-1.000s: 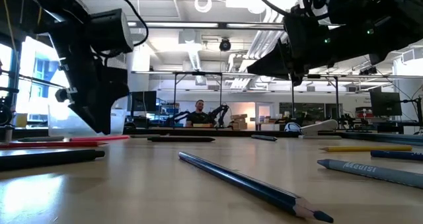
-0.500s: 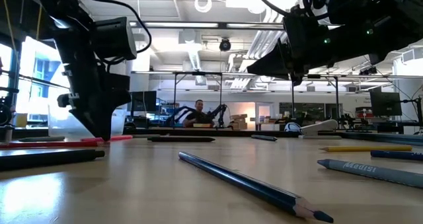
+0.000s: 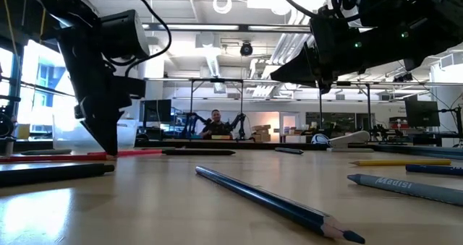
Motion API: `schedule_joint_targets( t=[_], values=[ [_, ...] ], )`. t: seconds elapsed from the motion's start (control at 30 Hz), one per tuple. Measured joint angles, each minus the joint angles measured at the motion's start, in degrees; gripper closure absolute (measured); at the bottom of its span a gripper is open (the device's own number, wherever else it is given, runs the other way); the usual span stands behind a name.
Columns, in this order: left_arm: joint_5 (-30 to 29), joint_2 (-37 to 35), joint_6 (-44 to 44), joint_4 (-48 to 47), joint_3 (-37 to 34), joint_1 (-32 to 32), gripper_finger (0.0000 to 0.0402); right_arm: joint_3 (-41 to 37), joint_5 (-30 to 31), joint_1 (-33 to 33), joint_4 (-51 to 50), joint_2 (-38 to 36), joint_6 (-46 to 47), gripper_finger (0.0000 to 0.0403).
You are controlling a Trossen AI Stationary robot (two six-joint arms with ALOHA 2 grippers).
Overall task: Sort crayons/erasers/pens/pencils in bins
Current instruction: Put the pink pencil into the black bin
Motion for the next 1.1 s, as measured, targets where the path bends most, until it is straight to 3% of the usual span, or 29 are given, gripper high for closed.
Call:
schedule_joint_targets(
  t=[0.27, 1.1],
  values=[
    [0.8, -0.1, 1.3, -1.0, 0.1, -0.6, 0.0396, 0.0, 0.0, 0.0, -0.2, 0.0, 0.0, 0.0403],
    [0.9, -6.0, -4.4, -5.6, -0.2, -0.3, 0.0397, 0.0, -0.1, 0.0, -0.4, 0.0, -0.4, 0.0403]
  ],
)
